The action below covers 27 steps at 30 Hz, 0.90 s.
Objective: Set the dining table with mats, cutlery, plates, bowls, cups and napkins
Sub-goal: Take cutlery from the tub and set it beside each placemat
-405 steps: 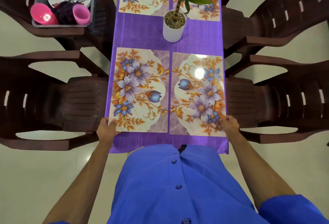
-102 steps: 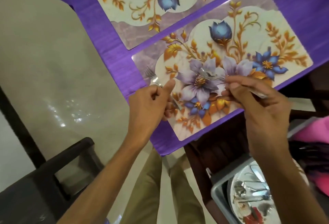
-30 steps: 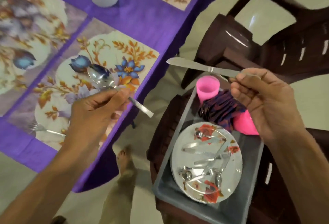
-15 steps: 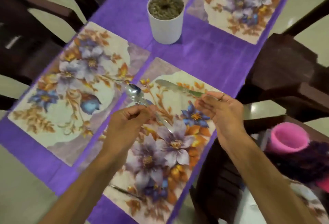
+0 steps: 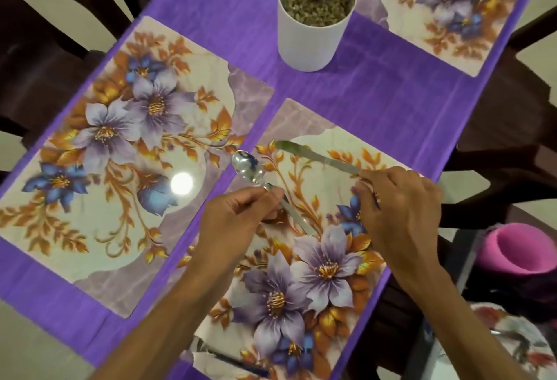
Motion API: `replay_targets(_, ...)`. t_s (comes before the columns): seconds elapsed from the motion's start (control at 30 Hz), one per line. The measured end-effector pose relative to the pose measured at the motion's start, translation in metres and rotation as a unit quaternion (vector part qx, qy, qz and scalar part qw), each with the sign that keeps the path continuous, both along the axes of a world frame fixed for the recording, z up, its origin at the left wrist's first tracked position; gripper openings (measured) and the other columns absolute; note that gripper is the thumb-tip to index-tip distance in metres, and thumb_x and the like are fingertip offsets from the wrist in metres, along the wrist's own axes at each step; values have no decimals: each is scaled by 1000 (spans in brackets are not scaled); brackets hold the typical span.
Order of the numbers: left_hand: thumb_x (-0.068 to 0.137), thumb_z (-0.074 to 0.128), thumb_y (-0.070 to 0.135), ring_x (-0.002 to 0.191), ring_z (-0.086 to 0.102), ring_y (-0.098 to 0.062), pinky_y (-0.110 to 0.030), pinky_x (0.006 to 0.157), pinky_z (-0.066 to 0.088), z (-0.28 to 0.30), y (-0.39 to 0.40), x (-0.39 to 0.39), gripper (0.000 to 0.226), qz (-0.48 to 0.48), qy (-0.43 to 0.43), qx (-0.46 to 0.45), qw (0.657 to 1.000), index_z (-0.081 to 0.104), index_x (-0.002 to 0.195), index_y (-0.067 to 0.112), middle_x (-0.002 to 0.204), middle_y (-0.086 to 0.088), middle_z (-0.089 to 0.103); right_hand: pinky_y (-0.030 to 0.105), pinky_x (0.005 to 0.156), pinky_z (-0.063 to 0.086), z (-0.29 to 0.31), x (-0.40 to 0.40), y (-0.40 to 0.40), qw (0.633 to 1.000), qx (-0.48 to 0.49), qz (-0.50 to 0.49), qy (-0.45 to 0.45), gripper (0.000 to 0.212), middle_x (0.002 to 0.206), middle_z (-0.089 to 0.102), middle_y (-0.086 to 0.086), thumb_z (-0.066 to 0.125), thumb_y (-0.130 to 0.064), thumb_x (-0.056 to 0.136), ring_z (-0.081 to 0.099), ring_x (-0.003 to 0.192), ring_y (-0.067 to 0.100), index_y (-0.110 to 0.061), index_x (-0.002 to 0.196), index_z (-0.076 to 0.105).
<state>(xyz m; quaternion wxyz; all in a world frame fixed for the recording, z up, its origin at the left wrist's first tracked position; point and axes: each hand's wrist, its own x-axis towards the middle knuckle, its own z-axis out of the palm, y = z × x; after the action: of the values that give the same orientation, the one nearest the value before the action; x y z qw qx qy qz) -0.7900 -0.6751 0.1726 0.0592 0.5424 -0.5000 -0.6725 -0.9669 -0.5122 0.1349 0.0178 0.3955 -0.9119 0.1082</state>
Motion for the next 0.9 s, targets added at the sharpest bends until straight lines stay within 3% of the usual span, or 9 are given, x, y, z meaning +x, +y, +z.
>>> replay_targets(0.13,91,78,33,80,73,-8,-19,71,57,2,0,-17,11,-14,23,33,999,85,95,26,89,1,80,46,79,49,-2,-2,-2,999,16,-26,-28,22,102,72,8,67,-27,98,65,91,29,-13,116,70)
replay_targets(0.33,93,76,36,91,74,-4,-17,77,51,-3,0,-35,11,-27,23,20,999,84,94,28,92,10,80,43,78,52,-8,-11,5,997,-3,-32,-75,23,104,69,8,72,-33,95,62,95,25,-12,105,72)
replay_targets(0.5,92,78,32,84,75,-3,-22,78,57,-11,1,-37,8,-22,10,8,1000,83,94,26,87,9,80,43,80,54,-1,-4,5,995,-14,-59,-85,26,107,71,9,72,-34,95,65,98,26,-11,107,71)
replay_targets(0.57,92,79,29,82,75,-3,-21,77,58,-12,4,-41,7,-11,18,15,1000,83,94,23,86,8,81,38,80,53,12,6,0,992,-66,-63,-86,29,109,72,9,72,-35,95,66,99,23,-11,111,72)
replay_targets(0.7,90,81,28,83,76,-6,-20,77,58,-10,10,-57,10,-10,53,29,998,83,96,20,88,3,81,20,73,51,41,29,-17,968,-141,-44,-201,27,103,77,-6,75,-40,92,70,83,9,-21,112,79)
replay_targets(0.77,90,81,29,85,76,-9,-18,74,57,-10,9,-67,11,-23,62,24,998,83,96,20,88,3,81,16,67,47,38,25,-20,983,-113,-21,-143,20,99,79,-3,72,-34,96,73,78,15,-19,105,81)
replay_targets(0.9,94,77,29,88,77,-11,-18,68,57,-12,5,-96,13,-51,88,-6,995,83,99,18,90,2,81,35,66,57,33,-6,-32,989,-130,-13,-76,17,91,79,3,71,-31,95,74,78,26,-19,102,82)
